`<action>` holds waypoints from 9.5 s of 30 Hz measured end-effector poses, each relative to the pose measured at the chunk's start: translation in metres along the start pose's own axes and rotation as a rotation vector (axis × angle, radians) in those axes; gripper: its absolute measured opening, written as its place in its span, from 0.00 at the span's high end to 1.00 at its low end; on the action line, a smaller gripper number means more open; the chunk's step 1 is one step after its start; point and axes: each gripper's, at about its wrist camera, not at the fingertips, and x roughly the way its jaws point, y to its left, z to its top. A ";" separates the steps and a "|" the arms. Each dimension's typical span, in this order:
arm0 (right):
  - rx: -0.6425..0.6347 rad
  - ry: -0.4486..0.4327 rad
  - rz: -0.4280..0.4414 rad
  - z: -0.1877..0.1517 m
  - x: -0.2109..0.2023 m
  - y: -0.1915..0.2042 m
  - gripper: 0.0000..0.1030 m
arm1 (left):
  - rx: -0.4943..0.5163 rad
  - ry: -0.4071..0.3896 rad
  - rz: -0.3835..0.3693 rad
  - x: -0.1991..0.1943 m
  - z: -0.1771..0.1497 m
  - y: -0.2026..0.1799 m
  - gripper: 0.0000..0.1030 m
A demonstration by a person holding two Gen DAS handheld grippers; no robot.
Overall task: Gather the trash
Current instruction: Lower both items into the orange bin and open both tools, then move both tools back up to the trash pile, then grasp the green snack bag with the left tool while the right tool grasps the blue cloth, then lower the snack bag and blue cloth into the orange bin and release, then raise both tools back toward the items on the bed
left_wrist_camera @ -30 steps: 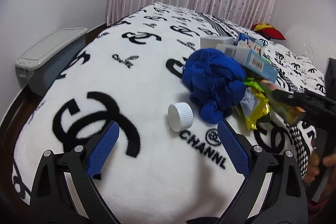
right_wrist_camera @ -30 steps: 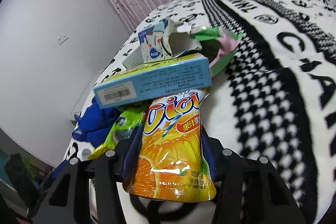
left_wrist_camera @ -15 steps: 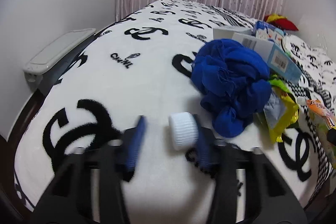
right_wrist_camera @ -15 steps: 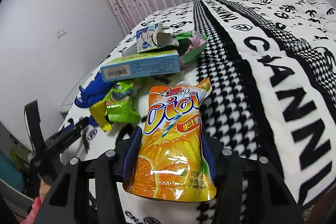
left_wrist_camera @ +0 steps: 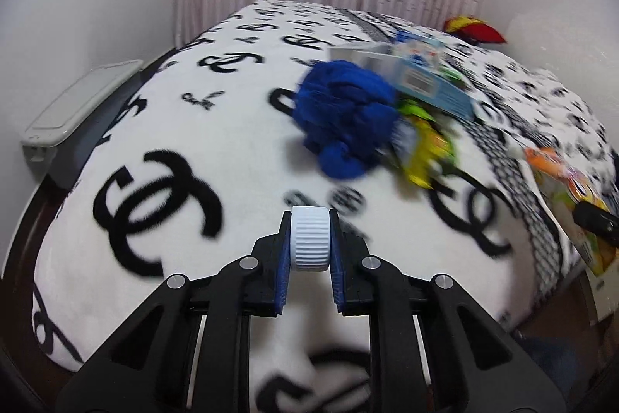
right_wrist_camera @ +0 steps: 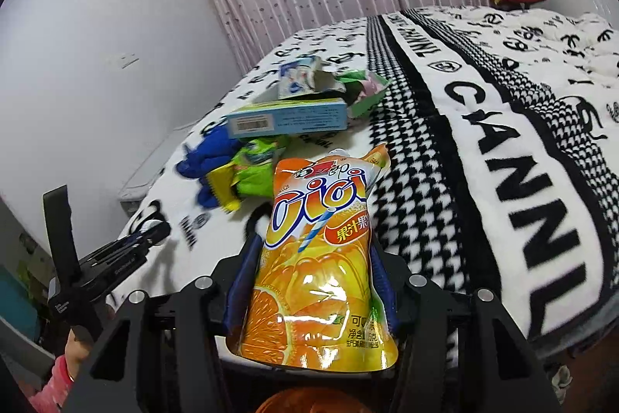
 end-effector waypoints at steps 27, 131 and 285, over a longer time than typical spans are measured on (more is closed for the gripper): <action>0.057 0.491 -0.003 -0.227 0.028 -0.024 0.49 | 0.071 0.657 -0.166 0.053 -0.232 -0.057 0.84; 0.151 0.008 -0.016 -0.139 -0.013 -0.045 0.08 | -0.036 -0.018 -0.103 0.018 0.062 -0.101 0.68; 0.018 0.219 -0.084 -0.174 -0.007 -0.033 0.12 | 0.055 0.165 -0.235 -0.024 -0.064 -0.050 0.12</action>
